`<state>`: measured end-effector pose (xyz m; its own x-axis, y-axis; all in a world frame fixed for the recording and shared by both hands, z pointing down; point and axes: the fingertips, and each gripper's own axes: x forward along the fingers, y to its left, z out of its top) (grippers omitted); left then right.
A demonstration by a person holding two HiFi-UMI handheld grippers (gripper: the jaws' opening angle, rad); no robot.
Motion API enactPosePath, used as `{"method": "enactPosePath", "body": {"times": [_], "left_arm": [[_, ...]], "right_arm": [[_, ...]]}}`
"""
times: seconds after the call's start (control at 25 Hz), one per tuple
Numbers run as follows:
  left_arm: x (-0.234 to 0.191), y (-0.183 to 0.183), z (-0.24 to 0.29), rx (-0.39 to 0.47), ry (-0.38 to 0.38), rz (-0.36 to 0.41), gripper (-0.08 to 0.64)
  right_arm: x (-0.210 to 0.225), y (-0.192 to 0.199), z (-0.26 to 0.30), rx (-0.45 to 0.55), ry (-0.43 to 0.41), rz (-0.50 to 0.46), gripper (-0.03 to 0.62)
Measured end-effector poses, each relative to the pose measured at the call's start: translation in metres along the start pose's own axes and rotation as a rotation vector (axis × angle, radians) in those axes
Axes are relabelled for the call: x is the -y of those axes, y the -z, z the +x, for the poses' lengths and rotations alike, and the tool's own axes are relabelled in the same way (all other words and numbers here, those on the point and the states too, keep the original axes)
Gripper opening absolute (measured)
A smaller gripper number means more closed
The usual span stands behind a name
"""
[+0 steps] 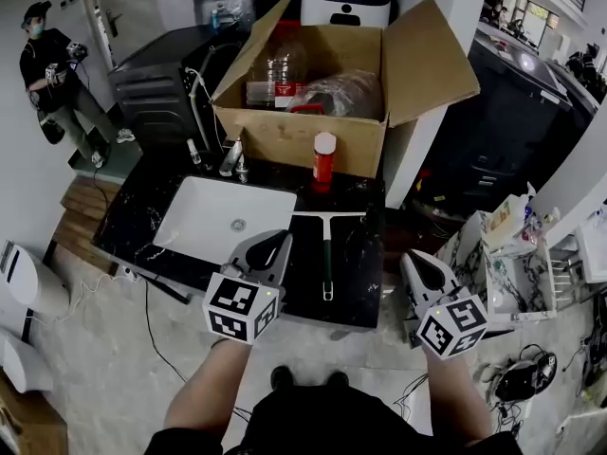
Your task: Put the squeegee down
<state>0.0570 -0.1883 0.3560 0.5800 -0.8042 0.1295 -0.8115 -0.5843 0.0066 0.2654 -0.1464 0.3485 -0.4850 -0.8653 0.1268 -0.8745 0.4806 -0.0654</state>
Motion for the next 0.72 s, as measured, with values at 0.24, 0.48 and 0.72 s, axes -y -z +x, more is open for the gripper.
{"method": "enactPosePath", "body": {"times": [0.24, 0.48, 0.72], "left_arm": [[-0.011, 0.006, -0.009, 0.005, -0.008, -0.04, 0.009], [-0.014, 0.01, -0.012, 0.002, -0.005, -0.04, 0.009], [-0.016, 0.018, -0.016, -0.013, -0.007, -0.045, 0.009]], "right_arm": [[-0.01, -0.007, 0.007, 0.015, -0.001, -0.003, 0.003], [-0.025, 0.001, 0.016, -0.007, -0.034, -0.034, 0.003], [-0.04, 0.009, 0.027, -0.028, -0.074, -0.024, 0.003]]}}
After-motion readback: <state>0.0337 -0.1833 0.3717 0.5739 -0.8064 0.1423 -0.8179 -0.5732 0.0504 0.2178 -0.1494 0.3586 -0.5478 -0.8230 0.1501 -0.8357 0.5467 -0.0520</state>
